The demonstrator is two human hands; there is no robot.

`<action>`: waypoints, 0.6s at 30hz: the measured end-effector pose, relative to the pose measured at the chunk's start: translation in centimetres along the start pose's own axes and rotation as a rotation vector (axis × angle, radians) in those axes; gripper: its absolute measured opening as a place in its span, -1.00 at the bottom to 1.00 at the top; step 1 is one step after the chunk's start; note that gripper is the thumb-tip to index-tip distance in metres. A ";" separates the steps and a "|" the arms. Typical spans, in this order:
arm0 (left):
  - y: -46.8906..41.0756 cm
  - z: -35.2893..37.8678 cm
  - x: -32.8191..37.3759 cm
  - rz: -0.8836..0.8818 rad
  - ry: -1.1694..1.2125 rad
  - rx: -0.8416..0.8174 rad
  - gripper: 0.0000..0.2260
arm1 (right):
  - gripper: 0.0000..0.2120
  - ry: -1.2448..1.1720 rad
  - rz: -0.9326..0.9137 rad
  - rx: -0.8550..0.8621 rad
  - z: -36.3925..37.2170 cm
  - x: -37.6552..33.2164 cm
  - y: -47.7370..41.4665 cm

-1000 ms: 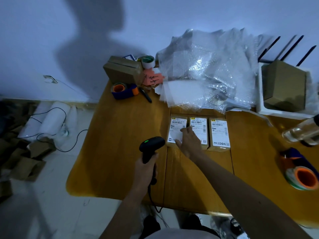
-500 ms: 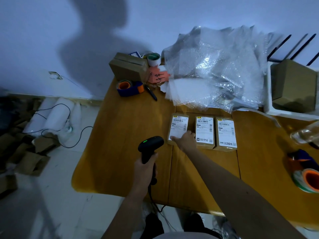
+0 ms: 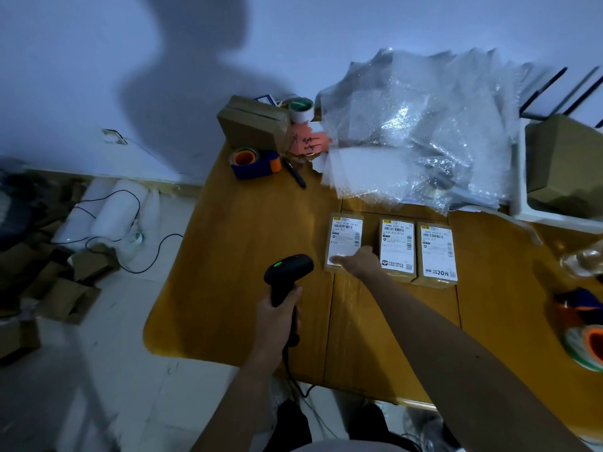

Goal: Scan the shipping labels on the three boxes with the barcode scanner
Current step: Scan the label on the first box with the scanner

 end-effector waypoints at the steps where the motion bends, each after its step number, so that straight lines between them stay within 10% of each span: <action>1: 0.0 -0.1 0.0 0.001 0.005 0.000 -0.84 | 0.08 -0.014 0.003 -0.004 0.1 0.0 -0.1; 18: 0.3 -0.6 0.6 0.031 0.004 -0.007 -0.85 | 0.17 -0.100 -0.017 -0.093 0.6 1.2 2.0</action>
Point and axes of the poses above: each hand's wrist, its own y-axis away from the middle knuckle, its own z-axis out of the palm, x = y × z, the point moved 5 cm from there along -y, towards the middle knuckle, and after that the axes turned 3 degrees about z, right-handed, at the moved point
